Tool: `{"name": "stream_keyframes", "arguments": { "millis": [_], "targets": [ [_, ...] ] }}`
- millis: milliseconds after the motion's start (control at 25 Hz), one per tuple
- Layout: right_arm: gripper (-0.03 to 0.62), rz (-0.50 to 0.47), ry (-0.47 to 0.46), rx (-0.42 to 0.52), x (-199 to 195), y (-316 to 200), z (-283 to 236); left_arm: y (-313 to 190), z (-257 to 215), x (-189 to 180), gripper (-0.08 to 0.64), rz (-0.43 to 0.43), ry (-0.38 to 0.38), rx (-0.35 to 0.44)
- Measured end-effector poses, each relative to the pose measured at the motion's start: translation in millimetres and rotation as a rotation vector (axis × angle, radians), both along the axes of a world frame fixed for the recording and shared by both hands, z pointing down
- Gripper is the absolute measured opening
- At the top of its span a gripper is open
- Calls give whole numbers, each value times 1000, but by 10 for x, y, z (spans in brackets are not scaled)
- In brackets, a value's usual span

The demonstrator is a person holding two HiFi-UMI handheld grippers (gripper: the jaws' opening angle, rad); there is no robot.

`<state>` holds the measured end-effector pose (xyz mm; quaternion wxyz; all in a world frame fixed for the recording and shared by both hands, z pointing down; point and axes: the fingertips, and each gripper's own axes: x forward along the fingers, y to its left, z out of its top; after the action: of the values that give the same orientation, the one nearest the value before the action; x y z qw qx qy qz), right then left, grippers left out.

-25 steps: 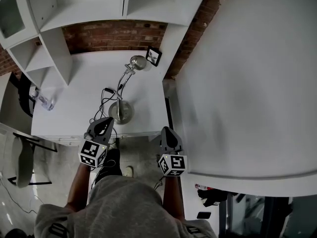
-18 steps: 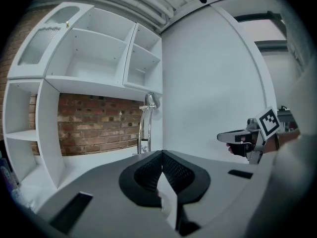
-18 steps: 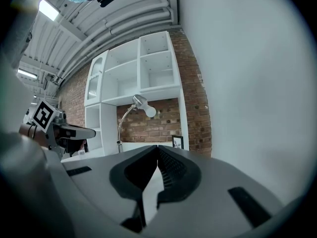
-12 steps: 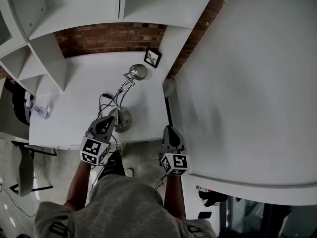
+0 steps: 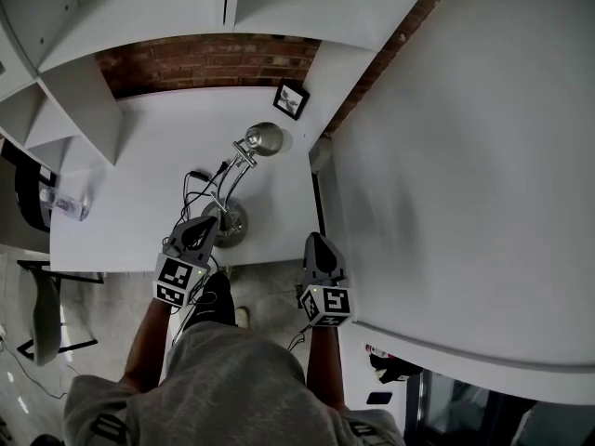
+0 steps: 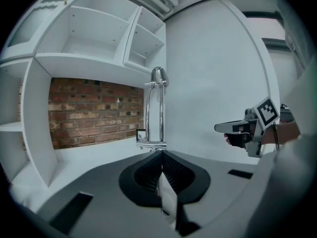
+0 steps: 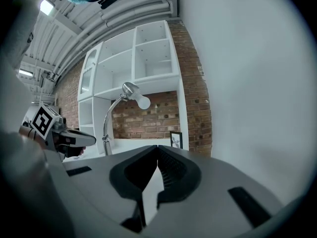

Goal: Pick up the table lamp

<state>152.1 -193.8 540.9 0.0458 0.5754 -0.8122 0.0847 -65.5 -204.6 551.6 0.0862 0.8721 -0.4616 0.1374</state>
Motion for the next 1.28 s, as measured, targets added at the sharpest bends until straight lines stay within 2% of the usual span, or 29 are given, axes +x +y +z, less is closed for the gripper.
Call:
{"name": "stream_keyframes", "arguments": {
  "millis": [440, 600, 880, 1280],
  "targets": [
    [22, 10, 10, -43, 49, -54, 160, -67, 137, 15, 11, -3, -1, -20],
    [23, 15, 17, -51, 57, -55, 169, -70, 160, 33, 75, 5, 9, -22],
    [22, 27, 9, -50, 73, -59, 201, -104, 160, 43, 118, 16, 16, -27],
    [23, 57, -2, -48, 111, -118, 192, -204, 199, 92, 216, 29, 1, -31]
  ]
}}
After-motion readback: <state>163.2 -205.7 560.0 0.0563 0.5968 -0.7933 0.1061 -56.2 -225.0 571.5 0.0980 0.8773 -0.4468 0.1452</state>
